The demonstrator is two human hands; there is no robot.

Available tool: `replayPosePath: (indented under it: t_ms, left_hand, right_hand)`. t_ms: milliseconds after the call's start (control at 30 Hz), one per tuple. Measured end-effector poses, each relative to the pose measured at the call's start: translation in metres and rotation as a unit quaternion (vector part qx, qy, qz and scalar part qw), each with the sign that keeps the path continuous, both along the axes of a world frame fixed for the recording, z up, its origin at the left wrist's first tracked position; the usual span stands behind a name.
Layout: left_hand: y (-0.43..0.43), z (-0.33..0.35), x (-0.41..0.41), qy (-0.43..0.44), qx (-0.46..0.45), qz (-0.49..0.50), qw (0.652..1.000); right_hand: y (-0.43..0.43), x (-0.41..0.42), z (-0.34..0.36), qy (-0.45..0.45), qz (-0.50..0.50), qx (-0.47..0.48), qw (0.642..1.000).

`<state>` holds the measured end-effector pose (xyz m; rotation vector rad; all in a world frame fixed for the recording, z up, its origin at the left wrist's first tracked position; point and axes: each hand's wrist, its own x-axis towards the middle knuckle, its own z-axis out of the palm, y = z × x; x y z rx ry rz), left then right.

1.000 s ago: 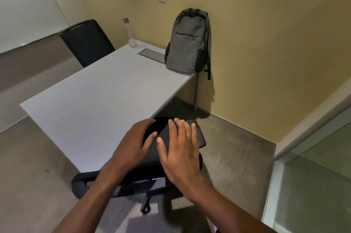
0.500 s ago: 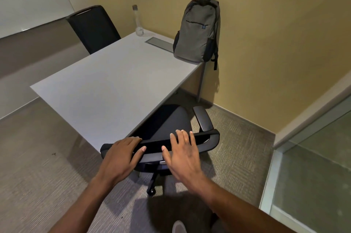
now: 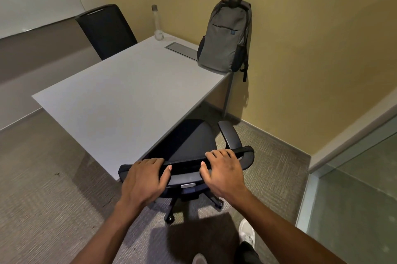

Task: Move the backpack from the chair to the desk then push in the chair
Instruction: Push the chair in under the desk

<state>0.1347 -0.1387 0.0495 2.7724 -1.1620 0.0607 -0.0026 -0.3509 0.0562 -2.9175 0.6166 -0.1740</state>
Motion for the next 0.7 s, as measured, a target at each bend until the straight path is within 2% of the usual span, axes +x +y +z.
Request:
replayPosePath:
  t_ms: [333, 700]
  left_hand:
    - [-0.048, 0.005, -0.005, -0.002, -0.043, 0.033, 0.999]
    - [-0.139, 0.008, -0.012, 0.026, -0.065, 0.114, 0.991]
  right_hand:
    - [-0.056, 0.012, -0.007, -0.017, 0.022, -0.022, 0.999]
    - [-0.169, 0.045, -0.006, -0.013, 0.096, -0.019, 0.995]
